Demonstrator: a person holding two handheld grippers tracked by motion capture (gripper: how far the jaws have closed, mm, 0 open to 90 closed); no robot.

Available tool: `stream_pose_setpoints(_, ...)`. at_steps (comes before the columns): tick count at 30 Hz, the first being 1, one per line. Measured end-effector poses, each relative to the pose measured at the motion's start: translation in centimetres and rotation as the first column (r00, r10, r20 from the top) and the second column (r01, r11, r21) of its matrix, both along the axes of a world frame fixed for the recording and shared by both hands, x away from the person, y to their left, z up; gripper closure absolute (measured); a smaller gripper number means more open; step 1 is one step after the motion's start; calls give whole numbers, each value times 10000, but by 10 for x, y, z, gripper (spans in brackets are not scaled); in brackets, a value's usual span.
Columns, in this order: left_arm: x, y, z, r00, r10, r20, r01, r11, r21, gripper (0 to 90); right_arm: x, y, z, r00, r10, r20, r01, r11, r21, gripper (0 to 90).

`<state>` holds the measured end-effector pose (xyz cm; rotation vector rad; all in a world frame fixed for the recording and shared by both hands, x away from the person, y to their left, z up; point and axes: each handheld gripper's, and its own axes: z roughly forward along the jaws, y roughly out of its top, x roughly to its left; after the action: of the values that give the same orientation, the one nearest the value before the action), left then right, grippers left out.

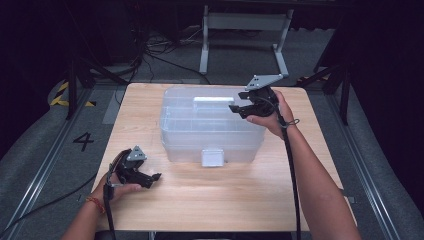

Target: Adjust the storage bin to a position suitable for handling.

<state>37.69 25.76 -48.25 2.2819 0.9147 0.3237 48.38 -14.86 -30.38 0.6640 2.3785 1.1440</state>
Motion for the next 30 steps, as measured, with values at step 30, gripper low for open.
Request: stream_pose_setpoints(30, -12, 7, 19, 9937, 838, 742, -828, 9964, -175, 307, 11, 18, 7, 9978, 647, -122, -652, 9964, -546, 740)
